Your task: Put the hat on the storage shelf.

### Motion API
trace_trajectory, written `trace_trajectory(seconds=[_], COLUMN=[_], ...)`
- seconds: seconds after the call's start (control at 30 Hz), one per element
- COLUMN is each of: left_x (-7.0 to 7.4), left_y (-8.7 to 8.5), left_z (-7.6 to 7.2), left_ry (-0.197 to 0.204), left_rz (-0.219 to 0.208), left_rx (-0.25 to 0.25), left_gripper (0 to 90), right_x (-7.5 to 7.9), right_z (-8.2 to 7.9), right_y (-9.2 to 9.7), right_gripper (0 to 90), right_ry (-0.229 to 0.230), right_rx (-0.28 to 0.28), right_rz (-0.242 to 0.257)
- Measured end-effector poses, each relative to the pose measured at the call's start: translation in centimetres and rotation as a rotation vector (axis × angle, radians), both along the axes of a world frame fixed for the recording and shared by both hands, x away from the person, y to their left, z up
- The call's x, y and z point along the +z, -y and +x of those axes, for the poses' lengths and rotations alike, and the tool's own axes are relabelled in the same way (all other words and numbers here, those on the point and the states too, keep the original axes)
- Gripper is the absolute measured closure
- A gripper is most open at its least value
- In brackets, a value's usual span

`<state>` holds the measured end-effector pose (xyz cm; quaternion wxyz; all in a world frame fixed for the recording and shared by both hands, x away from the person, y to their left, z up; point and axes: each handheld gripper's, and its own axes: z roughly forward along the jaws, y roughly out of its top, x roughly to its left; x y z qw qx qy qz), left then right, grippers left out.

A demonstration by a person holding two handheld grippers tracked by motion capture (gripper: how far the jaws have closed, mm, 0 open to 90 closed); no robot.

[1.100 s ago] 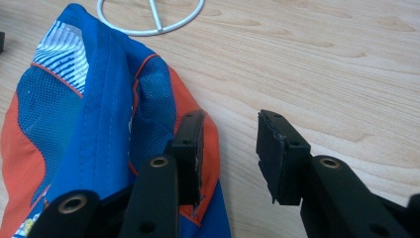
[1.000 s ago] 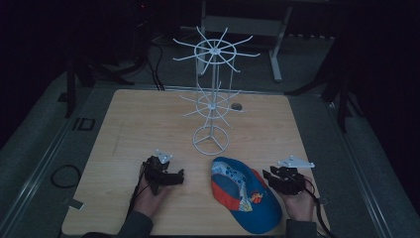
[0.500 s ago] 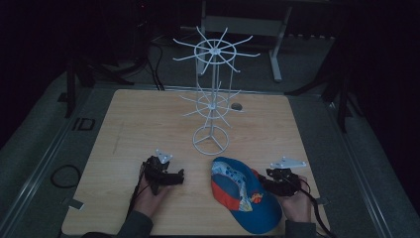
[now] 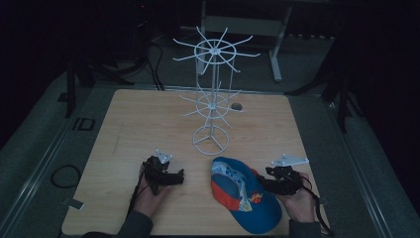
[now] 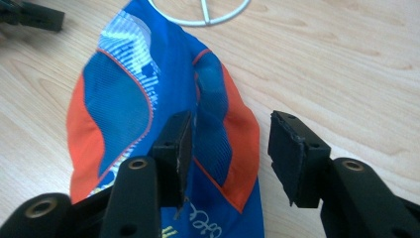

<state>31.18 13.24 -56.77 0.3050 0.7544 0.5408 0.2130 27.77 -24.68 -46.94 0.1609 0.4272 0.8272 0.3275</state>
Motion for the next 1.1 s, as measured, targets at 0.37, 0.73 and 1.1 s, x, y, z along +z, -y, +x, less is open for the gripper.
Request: trace_trajectory(seconds=[0.37, 0.73, 1.1], left_x=[0.0, 0.0, 0.0], left_y=[0.0, 0.0, 0.0], left_z=[0.0, 0.0, 0.0], left_ry=[0.0, 0.0, 0.001], left_rz=[0.0, 0.0, -0.002], left_rx=[0.0, 0.0, 0.001], left_gripper=[2.4, 2.4, 2.4], right_x=[1.6, 1.9, 1.2], right_z=[0.5, 1.7, 3.6], right_y=[-1.0, -3.7, -5.3], right_gripper=[46.9, 41.7, 35.8], right_ry=[0.007, -0.011, -0.032], right_rx=[0.05, 0.132, 0.165], right_rz=[0.007, -0.038, -0.072])
